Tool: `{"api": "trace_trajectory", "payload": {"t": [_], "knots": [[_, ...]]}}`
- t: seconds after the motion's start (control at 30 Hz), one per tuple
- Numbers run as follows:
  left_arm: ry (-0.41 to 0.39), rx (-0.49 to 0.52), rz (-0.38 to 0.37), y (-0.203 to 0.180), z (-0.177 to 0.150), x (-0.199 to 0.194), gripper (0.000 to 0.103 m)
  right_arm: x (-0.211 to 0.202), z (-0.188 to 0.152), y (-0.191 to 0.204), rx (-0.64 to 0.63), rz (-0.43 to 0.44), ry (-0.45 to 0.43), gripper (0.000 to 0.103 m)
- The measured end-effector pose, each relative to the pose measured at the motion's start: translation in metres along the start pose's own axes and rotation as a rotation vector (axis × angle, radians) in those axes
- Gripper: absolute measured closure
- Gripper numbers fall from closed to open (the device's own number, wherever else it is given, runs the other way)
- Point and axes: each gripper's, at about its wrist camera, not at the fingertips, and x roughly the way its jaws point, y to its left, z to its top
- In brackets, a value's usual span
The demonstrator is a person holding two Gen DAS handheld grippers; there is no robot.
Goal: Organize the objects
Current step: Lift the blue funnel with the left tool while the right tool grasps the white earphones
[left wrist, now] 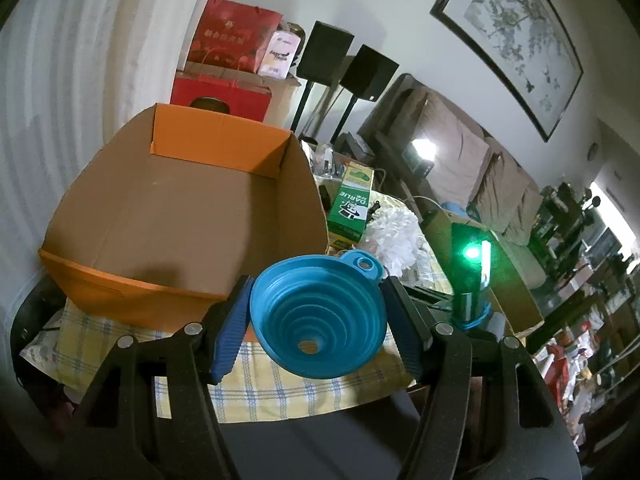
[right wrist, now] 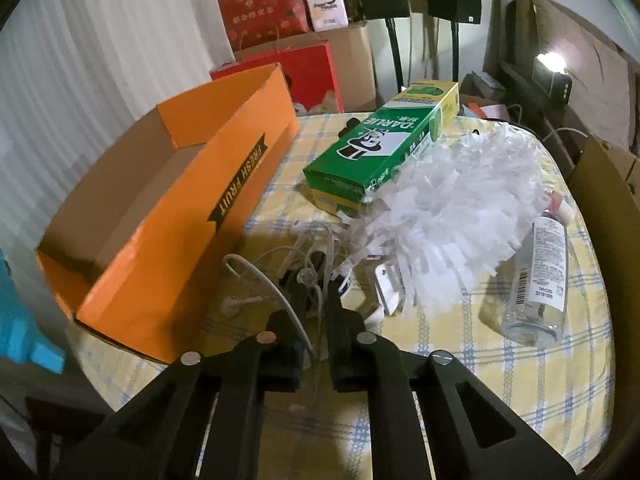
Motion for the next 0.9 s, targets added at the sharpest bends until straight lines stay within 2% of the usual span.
{"api": "trace_trajectory", "payload": {"t": [0.1, 0.27, 0.7, 0.8, 0.9], "knots": [[-0.002, 0.001, 0.0, 0.0, -0.001, -0.001, 0.041, -0.014, 0.004, 0.002, 0.004, 0.033, -0.032, 0.099], [-0.016, 0.005, -0.001, -0.001, 0.005, -0.003, 0.041, -0.047, 0.019, 0.007, -0.013, 0.04, -0.106, 0.1], [-0.055, 0.02, -0.006, -0.003, 0.032, -0.017, 0.041, -0.14, 0.094, 0.021, -0.07, 0.056, -0.271, 0.1], [-0.058, 0.017, -0.011, -0.002, 0.032, -0.019, 0.041, -0.143, 0.102, 0.025, -0.089, 0.054, -0.23, 0.1], [-0.05, 0.014, -0.016, -0.002, 0.028, -0.017, 0.041, -0.124, 0.091, 0.024, -0.083, 0.016, -0.16, 0.099]]}}
